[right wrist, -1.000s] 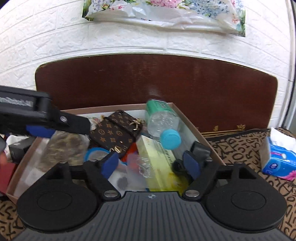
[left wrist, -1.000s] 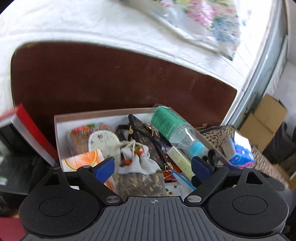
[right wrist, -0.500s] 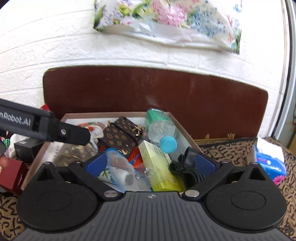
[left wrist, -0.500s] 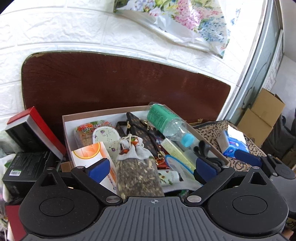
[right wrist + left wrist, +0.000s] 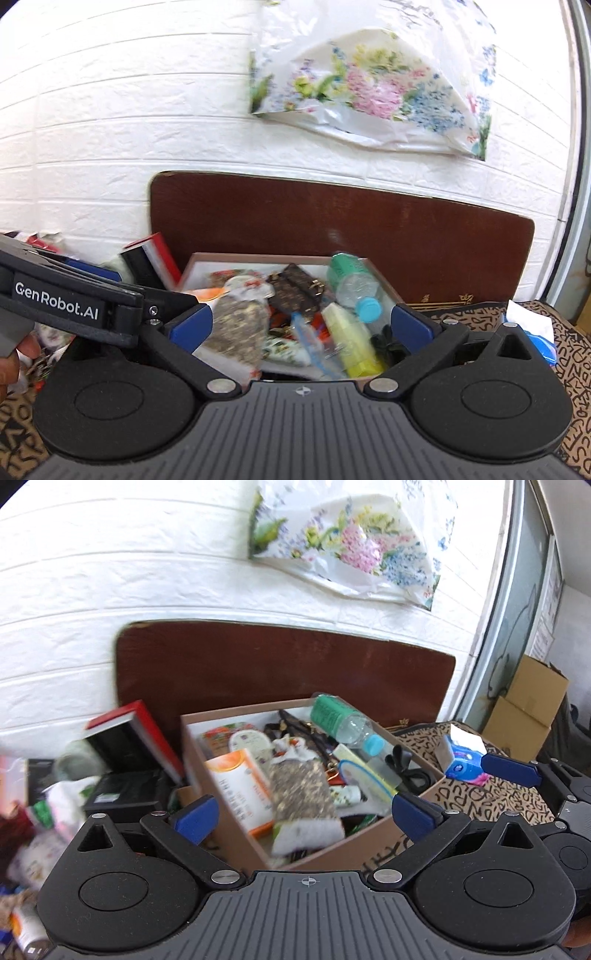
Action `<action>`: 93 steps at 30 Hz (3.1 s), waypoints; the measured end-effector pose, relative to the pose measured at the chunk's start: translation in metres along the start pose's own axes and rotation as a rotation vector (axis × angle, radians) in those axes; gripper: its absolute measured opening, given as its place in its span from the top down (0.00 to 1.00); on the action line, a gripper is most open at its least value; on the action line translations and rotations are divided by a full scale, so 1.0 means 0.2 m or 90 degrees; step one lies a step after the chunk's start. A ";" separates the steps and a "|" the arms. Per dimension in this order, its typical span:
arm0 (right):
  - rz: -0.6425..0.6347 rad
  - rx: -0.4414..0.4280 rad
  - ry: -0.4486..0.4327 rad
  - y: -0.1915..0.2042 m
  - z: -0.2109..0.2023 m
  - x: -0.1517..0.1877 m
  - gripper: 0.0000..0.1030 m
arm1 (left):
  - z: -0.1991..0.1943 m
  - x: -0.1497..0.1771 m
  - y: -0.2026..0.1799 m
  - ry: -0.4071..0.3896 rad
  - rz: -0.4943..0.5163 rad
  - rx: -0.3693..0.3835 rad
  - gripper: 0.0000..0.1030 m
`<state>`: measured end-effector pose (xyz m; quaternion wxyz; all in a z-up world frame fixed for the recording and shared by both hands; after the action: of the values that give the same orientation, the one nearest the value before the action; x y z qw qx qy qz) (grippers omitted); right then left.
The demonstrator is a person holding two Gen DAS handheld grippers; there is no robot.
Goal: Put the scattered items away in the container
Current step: 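Move both open tools back to the pile of items, then grasp the orange-label jar with both tools and lift it, then carry the orange-label jar with both tools over the cardboard box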
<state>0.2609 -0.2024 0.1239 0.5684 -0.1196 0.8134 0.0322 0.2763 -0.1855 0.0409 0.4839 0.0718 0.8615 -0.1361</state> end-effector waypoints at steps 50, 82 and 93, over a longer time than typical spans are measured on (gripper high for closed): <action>-0.128 -0.308 0.137 1.67 0.25 0.64 0.37 | -0.27 0.83 1.36 0.094 -0.235 -0.136 0.29; -0.037 -0.276 0.225 1.31 -0.35 0.93 0.56 | -0.50 1.16 0.68 0.202 -0.174 0.002 0.32; -0.025 -0.259 0.201 1.32 -0.30 0.88 0.52 | -0.41 1.12 0.71 0.219 -0.182 -0.008 0.37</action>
<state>0.0883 0.0140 -0.0410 0.3992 -0.2505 0.8664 0.1649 0.1284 -0.0274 -0.1319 0.3059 -0.0319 0.9336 -0.1838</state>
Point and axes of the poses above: each gripper's, at about its wrist camera, not at the fingertips, and z roughly the way its jaws point, y to its left, x to its underside, the point moved 10 cm from there along z, roughly the way its jaws point, and after that the axes turned 2 degrees about -x, right-handed, at the moved point
